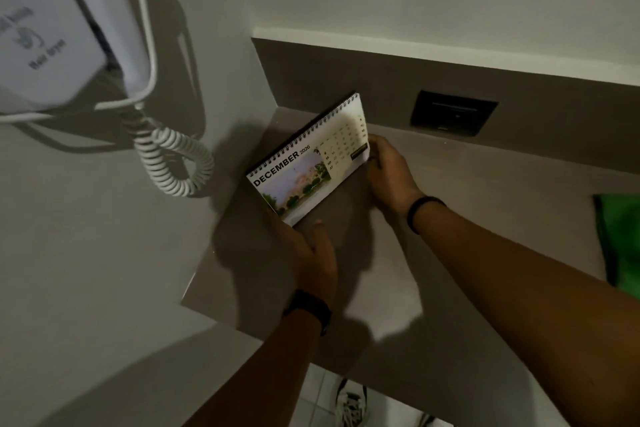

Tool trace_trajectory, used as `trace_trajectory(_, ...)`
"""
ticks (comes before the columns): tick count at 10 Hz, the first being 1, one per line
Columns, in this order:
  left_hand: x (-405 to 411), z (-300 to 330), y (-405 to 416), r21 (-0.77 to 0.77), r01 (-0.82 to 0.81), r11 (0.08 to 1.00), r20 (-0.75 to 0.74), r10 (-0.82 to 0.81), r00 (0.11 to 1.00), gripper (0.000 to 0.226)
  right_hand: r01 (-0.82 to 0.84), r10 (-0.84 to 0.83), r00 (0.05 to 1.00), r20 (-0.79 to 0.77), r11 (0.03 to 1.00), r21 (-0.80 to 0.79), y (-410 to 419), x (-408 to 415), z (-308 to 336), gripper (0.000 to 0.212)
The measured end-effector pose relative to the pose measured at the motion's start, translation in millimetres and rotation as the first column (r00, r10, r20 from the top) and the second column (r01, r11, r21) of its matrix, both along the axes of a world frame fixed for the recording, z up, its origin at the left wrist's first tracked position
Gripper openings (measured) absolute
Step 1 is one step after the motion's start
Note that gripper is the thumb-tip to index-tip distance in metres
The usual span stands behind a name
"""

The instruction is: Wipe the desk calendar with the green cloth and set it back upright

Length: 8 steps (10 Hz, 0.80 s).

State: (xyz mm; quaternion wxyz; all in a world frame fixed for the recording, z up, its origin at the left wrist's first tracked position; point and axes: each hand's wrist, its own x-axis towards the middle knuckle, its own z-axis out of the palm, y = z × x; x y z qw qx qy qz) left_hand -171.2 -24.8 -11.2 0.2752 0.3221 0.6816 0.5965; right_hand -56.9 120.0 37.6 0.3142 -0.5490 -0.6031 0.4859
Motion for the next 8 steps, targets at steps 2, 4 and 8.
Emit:
trace_trajectory(2,-16.1,8.2,45.8,-0.049,0.212,0.976,-0.020,-0.213,0.977,0.071,0.298,-0.300,0.953,0.044,0.953,0.048,-58.6,38.2,-17.4,0.056)
trace_trajectory(4,-35.7,13.2,94.8,-0.167,0.387,0.907,-0.072,-0.403,0.912,0.065,0.354,-0.355,0.935,0.020,0.934,0.060,-67.1,44.6,-24.6,0.073)
trace_trajectory(8,-39.0,12.8,115.7,-0.149,0.445,0.883,-0.102,-0.461,0.881,0.067,0.338,-0.340,0.940,0.009,0.937,0.088,-62.1,44.6,-21.6,0.076)
